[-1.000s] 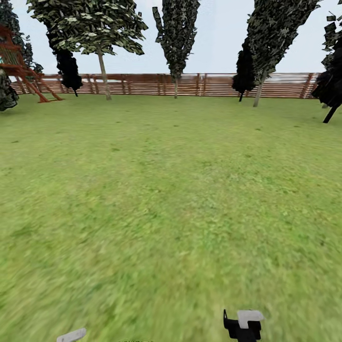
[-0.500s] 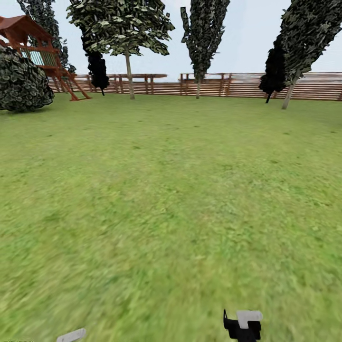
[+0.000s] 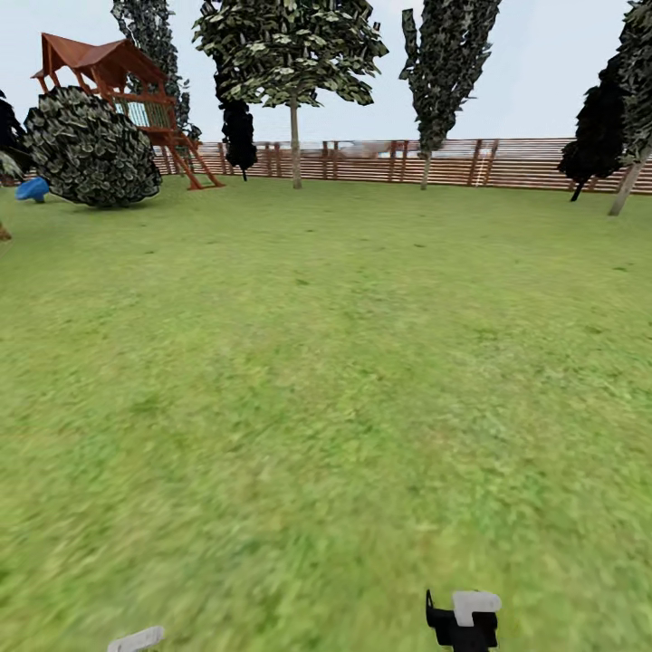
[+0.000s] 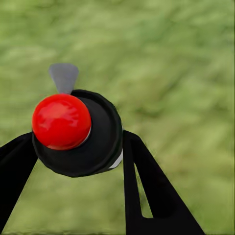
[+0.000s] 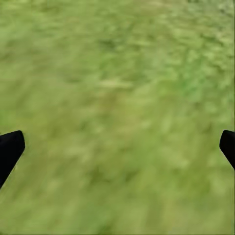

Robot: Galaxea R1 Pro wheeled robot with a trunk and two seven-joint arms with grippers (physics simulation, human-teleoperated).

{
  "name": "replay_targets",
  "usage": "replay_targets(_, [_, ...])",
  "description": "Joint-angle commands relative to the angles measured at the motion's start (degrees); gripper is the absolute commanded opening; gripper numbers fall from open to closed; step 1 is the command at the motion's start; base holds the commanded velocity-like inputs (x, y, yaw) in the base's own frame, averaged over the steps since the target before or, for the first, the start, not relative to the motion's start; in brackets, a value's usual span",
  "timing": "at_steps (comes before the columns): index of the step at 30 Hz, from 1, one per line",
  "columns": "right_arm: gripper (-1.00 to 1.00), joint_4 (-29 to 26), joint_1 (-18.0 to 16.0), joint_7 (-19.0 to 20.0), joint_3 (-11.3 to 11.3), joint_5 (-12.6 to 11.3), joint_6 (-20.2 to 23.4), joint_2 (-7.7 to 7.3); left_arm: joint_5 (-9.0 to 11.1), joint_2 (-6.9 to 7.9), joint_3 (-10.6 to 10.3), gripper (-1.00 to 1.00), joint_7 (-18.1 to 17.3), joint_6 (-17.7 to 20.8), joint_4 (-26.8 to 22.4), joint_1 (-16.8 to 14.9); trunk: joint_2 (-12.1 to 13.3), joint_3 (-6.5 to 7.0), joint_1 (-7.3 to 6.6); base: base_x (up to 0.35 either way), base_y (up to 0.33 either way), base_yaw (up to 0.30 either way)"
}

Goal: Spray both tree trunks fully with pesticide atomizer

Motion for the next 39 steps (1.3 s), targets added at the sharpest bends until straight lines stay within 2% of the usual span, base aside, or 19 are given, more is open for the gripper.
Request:
replay_targets(1, [1.00, 0.05, -0.02, -0.36, -0.30, 0.61, -0.09, 0.01, 0.32, -0.02, -0.47, -1.00, 0.15, -0.16, 0.03, -0.04, -0.02, -0.05, -0.01, 0.008, 0.005, 0.285])
replay_targets(6, [1.00, 0.03, -0.02, -0.36, -0.30, 0.61, -0.09, 0.01, 0.30, -0.04, -0.47, -1.00, 0.15, -0.16, 0.00, -0.04, -0.02, -0.05, -0.01, 0.039, 0.001, 0.285])
replay_targets(13, [1.00, -0.01, -0.02, -0.24, -0.30, 0.61, -0.09, 0.01, 0.42, 0.09, -0.41, -1.00, 0.15, -0.18, 0.03, -0.04, -0.02, -0.05, -0.01, 0.308, 0.000, 0.236])
replay_targets(39, [1.00, 1.49, 0.96, -0.10, -0.27, 0.70, 0.18, -0.16, 0.38, 0.22, -0.38, -1.00, 0.24, -0.25, -0.05, 0.40, -0.02, 0.17, -0.01, 0.338, 0.000, -0.024])
